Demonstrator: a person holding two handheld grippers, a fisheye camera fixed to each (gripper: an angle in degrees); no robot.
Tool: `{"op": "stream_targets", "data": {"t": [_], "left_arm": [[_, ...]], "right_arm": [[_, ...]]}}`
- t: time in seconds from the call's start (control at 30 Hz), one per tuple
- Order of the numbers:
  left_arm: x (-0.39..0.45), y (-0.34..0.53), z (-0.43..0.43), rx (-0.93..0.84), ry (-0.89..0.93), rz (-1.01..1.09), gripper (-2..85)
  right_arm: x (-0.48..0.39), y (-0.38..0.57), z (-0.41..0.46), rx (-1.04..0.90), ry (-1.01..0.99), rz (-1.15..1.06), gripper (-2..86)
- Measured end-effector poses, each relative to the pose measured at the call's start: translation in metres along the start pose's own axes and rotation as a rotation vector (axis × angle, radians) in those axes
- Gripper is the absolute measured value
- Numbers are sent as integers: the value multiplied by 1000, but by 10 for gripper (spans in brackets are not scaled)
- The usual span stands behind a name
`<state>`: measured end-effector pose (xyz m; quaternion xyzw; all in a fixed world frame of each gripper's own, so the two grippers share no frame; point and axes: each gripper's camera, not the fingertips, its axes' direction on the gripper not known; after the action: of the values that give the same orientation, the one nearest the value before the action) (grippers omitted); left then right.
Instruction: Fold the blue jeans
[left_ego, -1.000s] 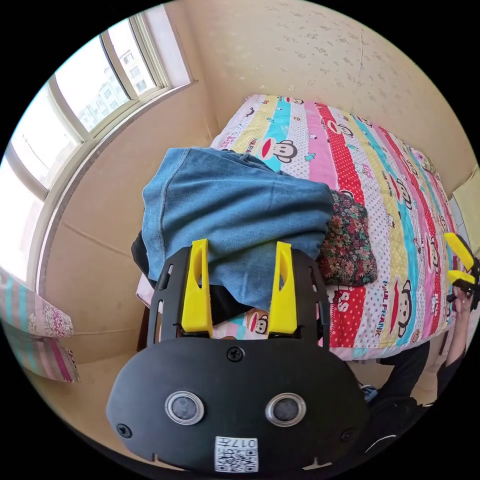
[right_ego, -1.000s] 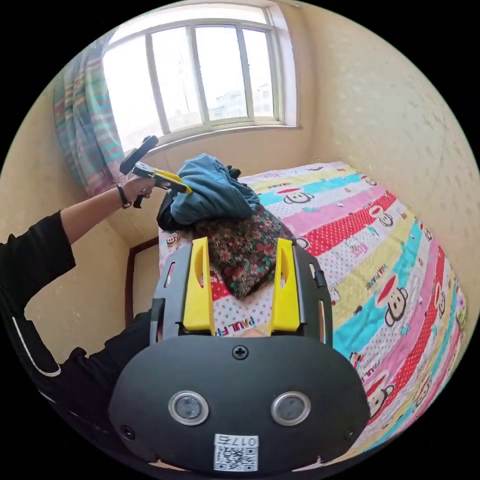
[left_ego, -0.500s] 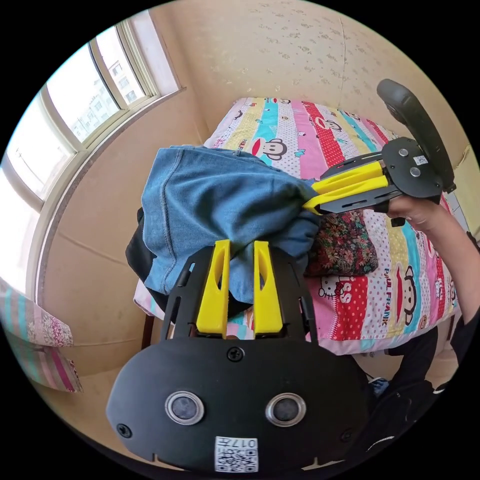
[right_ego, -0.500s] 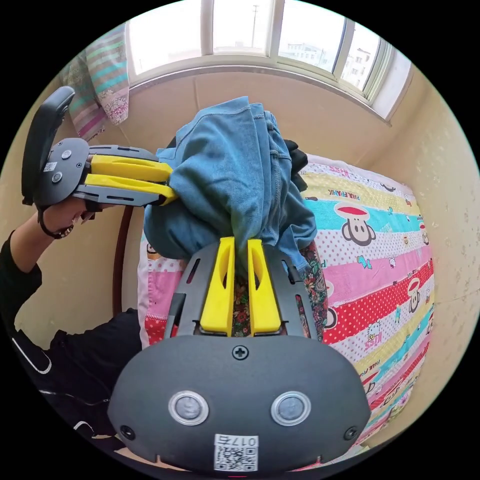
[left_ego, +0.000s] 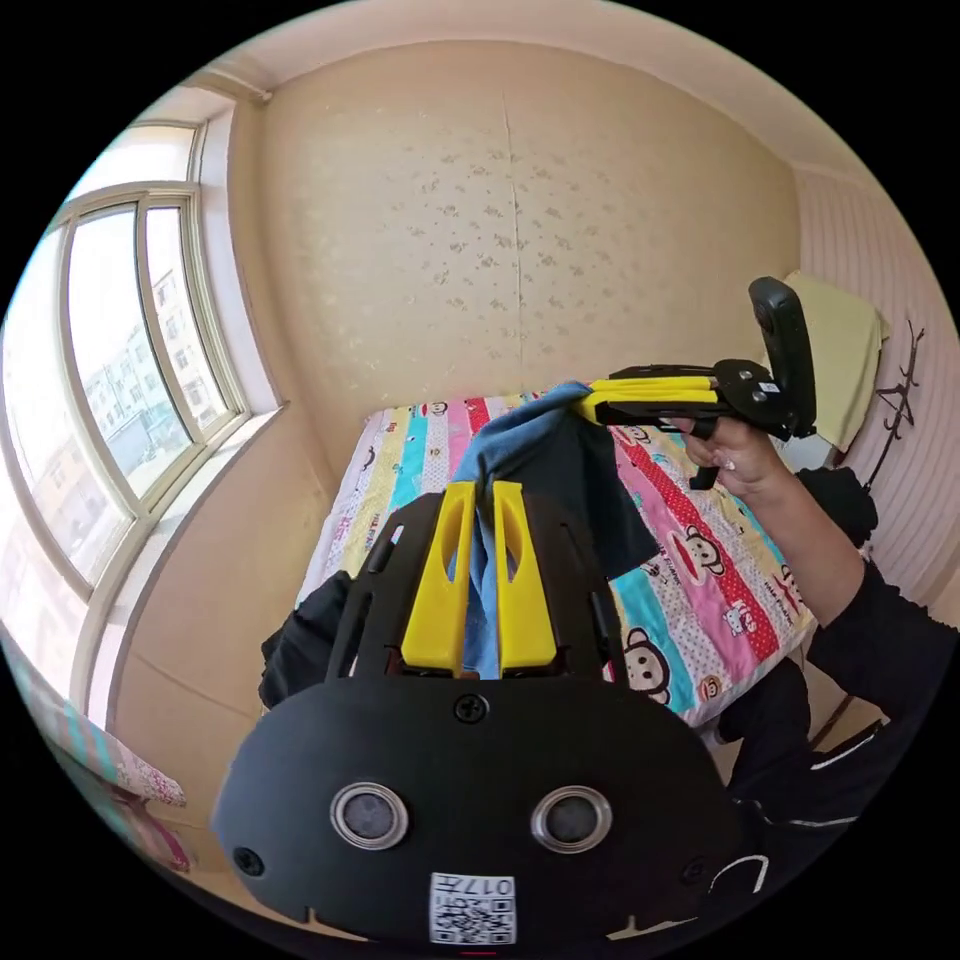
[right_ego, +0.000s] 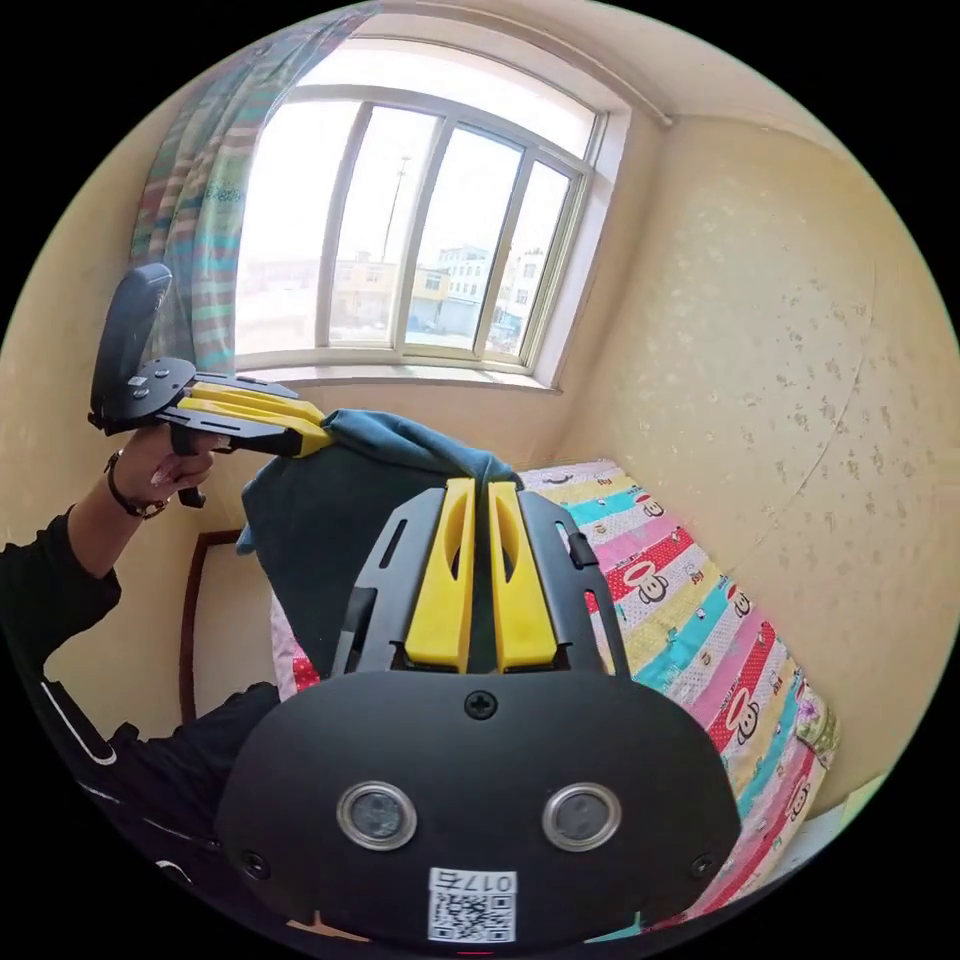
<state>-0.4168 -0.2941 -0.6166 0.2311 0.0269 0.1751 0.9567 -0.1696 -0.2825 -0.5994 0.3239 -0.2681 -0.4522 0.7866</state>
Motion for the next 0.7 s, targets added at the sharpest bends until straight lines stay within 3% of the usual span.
{"op": "stream_targets", "data": {"t": [0.13, 0.27, 0.47, 0.6, 0.7], "left_arm": [[69, -18, 28, 5, 44, 103, 12], [140, 20, 89, -52, 88, 235, 6], [255, 108, 230, -343, 336, 303, 58], [284, 130, 300, -468, 524, 168, 113], [305, 114, 341, -477, 515, 134, 144]], "right_arm": [[36, 53, -56, -93, 112, 36, 25], [52, 184, -74, -255, 34, 156, 28], [9, 429, -14, -670, -132, 289, 38], [37, 489, -54, -537, -193, 544, 59], [72, 487, -77, -495, -109, 566, 85]]}}
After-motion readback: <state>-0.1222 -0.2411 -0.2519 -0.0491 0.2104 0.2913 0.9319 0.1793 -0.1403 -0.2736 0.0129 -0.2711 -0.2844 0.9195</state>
